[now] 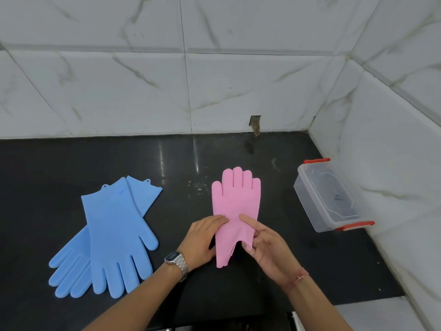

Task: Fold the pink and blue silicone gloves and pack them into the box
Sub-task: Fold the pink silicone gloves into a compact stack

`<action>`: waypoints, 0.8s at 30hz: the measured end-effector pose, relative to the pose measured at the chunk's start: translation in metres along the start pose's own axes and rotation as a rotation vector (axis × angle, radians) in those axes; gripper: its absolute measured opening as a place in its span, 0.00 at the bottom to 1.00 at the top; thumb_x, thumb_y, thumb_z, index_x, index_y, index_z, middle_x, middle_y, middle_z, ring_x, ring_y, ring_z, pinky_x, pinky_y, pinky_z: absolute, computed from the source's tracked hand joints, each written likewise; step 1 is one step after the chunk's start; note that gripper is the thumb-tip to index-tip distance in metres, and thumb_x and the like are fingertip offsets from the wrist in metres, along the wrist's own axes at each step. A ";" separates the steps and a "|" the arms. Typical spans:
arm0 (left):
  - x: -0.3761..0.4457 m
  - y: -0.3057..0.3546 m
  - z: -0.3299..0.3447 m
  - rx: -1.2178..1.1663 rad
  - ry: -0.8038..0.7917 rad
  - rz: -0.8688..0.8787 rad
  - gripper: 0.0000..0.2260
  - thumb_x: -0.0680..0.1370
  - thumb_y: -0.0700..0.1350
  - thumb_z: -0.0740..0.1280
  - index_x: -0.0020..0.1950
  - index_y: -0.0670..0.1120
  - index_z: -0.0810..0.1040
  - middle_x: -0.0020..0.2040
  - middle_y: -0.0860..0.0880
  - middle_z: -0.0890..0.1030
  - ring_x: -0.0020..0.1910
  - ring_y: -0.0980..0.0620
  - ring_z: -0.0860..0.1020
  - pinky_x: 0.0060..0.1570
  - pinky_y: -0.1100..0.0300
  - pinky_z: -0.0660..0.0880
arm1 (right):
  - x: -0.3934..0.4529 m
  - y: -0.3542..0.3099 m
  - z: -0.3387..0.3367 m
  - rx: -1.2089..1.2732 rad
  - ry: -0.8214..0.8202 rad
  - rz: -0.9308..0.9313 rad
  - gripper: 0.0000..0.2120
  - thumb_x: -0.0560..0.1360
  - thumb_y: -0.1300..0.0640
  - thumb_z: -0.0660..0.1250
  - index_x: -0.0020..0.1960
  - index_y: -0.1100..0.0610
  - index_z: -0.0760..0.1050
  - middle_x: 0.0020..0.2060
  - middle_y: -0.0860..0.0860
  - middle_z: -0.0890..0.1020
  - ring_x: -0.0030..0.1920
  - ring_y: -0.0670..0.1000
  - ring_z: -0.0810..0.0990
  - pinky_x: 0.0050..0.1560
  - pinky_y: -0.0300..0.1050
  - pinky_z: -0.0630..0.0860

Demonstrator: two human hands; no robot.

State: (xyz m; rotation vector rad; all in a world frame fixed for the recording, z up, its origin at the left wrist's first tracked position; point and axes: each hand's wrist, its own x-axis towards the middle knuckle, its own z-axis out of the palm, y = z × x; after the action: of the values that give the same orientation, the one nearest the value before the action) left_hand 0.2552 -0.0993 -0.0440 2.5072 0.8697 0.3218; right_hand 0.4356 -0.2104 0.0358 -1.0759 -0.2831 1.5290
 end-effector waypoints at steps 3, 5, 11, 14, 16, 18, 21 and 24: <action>0.010 0.006 -0.001 -0.035 0.037 0.020 0.26 0.75 0.51 0.67 0.72 0.53 0.66 0.67 0.55 0.73 0.66 0.56 0.71 0.66 0.62 0.60 | 0.001 -0.006 0.000 0.041 -0.017 -0.015 0.25 0.75 0.77 0.53 0.62 0.60 0.79 0.47 0.53 0.85 0.52 0.51 0.83 0.55 0.46 0.79; 0.014 0.008 -0.003 -0.042 0.043 0.036 0.22 0.77 0.50 0.64 0.71 0.53 0.68 0.65 0.55 0.76 0.62 0.56 0.74 0.64 0.64 0.60 | 0.002 -0.010 -0.002 -0.091 0.031 -0.044 0.23 0.76 0.76 0.57 0.60 0.56 0.80 0.49 0.51 0.86 0.54 0.51 0.83 0.55 0.45 0.80; 0.016 0.008 -0.010 -0.119 0.022 0.027 0.10 0.78 0.44 0.60 0.58 0.51 0.72 0.48 0.51 0.80 0.45 0.52 0.76 0.45 0.58 0.72 | 0.008 -0.005 -0.028 -0.980 0.296 -0.266 0.15 0.76 0.68 0.65 0.52 0.49 0.78 0.50 0.42 0.80 0.53 0.43 0.78 0.45 0.31 0.77; 0.015 0.009 -0.011 -0.135 0.017 -0.003 0.08 0.80 0.41 0.56 0.56 0.49 0.71 0.43 0.49 0.79 0.40 0.50 0.75 0.40 0.54 0.73 | 0.011 -0.001 -0.038 -1.147 0.385 -0.398 0.16 0.73 0.69 0.69 0.48 0.47 0.79 0.46 0.41 0.79 0.48 0.39 0.78 0.52 0.34 0.77; 0.010 0.009 -0.011 -0.141 0.022 -0.014 0.08 0.81 0.41 0.56 0.56 0.49 0.71 0.44 0.49 0.79 0.40 0.51 0.75 0.40 0.56 0.72 | 0.016 0.001 -0.043 -1.189 0.393 -0.449 0.14 0.71 0.68 0.72 0.45 0.49 0.80 0.50 0.43 0.77 0.51 0.40 0.75 0.53 0.31 0.74; 0.002 0.008 -0.011 -0.168 0.021 -0.022 0.07 0.81 0.41 0.56 0.55 0.50 0.71 0.44 0.51 0.78 0.40 0.52 0.75 0.38 0.60 0.69 | 0.020 0.005 -0.047 -1.142 0.295 -0.416 0.12 0.70 0.67 0.72 0.44 0.51 0.81 0.56 0.38 0.75 0.58 0.36 0.71 0.57 0.30 0.68; -0.011 0.007 -0.014 -0.250 0.001 -0.030 0.06 0.81 0.40 0.56 0.54 0.49 0.70 0.42 0.50 0.78 0.37 0.53 0.75 0.36 0.61 0.69 | 0.021 0.016 -0.048 -0.934 0.100 -0.312 0.11 0.72 0.68 0.70 0.43 0.52 0.82 0.57 0.37 0.81 0.61 0.38 0.75 0.61 0.34 0.73; -0.022 0.006 -0.015 -0.277 -0.001 -0.049 0.06 0.82 0.38 0.55 0.53 0.48 0.69 0.37 0.53 0.75 0.32 0.59 0.71 0.33 0.66 0.66 | 0.021 0.024 -0.042 -0.843 0.035 -0.308 0.11 0.75 0.64 0.69 0.47 0.49 0.82 0.54 0.44 0.84 0.57 0.46 0.81 0.57 0.43 0.79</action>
State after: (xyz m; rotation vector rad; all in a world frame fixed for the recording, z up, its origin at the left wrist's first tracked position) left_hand 0.2359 -0.1119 -0.0297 2.2272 0.8238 0.3965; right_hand 0.4539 -0.2146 -0.0139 -1.6081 -1.0813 1.1088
